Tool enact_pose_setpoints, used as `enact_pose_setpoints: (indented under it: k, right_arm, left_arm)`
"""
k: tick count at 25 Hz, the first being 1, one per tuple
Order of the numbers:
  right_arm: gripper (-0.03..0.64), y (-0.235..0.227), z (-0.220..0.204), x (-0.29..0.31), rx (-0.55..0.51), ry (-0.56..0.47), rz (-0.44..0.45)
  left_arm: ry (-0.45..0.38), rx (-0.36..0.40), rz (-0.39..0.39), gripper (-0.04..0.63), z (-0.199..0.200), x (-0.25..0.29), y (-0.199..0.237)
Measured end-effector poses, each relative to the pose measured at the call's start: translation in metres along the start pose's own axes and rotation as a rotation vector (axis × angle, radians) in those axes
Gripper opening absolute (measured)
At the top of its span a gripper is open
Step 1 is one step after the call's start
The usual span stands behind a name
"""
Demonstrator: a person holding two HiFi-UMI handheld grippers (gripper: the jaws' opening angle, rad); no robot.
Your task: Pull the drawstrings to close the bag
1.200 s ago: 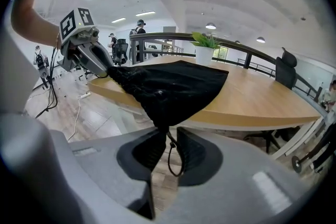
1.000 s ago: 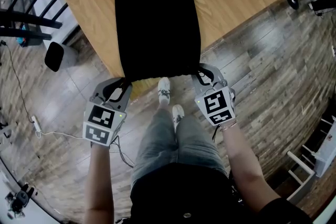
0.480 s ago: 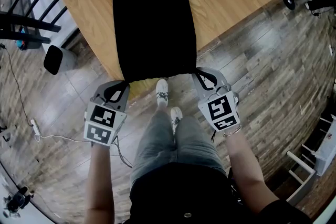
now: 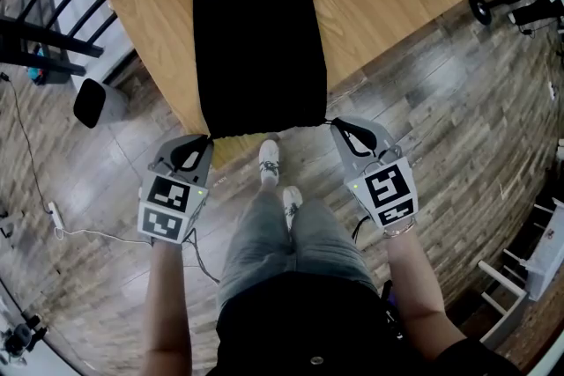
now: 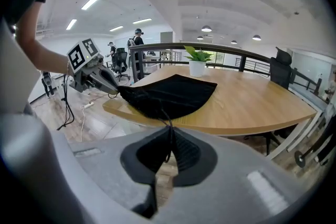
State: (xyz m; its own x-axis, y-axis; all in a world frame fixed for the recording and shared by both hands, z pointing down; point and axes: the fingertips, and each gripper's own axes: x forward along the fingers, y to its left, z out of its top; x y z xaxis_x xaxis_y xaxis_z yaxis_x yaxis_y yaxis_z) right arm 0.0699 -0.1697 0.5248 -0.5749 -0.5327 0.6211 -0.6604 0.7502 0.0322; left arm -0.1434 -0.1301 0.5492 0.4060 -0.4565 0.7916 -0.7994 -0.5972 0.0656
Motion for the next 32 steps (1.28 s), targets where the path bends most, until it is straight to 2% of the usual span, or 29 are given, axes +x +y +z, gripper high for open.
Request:
enact_pose_setpoints:
  k: [7,13,23,32]
  right_arm:
    - [-0.002,-0.006,0.019,-0.013,0.117,-0.052,0.028]
    - [-0.002,-0.008,0.036,-0.027,0.129,-0.084,0.048]
    - [-0.002,-0.033,0.068,-0.044,0.262,-0.187,-0.004]
    - [-0.002,-0.052,0.096,-0.055,0.296,-0.254,-0.07]
  left_arm:
    - [-0.074,0.0,0.045,0.029,0.017,-0.016,0.007]
    - [-0.12,-0.043,0.068,0.029,0.029,-0.029,0.013]
    - [-0.203,-0.049,0.1,0.028,0.057,-0.047,0.023]
    - [-0.283,-0.048,0.143,0.026,0.088,-0.072,0.043]
